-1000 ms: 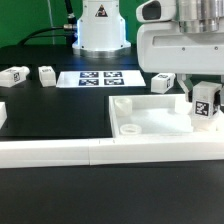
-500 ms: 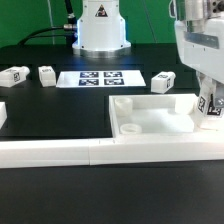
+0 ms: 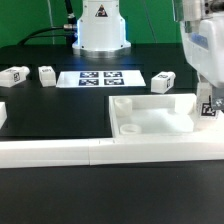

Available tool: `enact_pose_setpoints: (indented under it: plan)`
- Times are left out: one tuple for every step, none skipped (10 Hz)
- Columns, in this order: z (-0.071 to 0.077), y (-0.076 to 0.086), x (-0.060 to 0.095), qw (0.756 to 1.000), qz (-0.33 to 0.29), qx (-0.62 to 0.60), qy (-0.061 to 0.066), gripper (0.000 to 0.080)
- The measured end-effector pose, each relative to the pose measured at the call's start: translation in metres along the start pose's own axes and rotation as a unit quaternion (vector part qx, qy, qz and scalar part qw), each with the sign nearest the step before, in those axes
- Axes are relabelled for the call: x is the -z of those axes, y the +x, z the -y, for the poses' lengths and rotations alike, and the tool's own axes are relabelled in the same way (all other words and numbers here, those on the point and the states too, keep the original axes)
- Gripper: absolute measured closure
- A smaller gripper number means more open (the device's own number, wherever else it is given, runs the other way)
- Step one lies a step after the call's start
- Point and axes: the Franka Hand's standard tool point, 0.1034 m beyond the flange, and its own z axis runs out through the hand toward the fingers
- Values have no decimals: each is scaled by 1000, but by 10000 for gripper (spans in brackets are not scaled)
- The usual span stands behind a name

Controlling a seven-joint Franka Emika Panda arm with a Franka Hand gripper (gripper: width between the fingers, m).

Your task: Assemble square table

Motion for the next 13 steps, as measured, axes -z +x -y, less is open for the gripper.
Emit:
enact_pose_setpoints:
  plan:
    - [1, 3, 1, 998, 0, 61, -1, 207]
    - [1, 4, 1, 992, -1, 124, -2, 167]
    - [1, 4, 1, 988, -1, 157, -3, 167]
    - [1, 4, 1, 983, -1, 186, -3, 153]
    - [1, 5, 1, 974, -1, 226, -3, 153]
    - [0, 3, 1, 959, -4, 285, -7, 150]
    - [-3, -3, 0, 923, -16, 385, -24, 150]
    - [-3, -4, 1, 885, -21, 464, -31, 150]
    - [-3, -2, 2, 855, -19, 517, -39, 150]
    - [-3, -2, 3, 829, -18, 558, -44, 150]
    - [-3, -2, 2, 832, -17, 553, -44, 150]
    - [-3, -2, 2, 837, -17, 545, -43, 172]
    - [-3, -2, 2, 837, -17, 545, -44, 172]
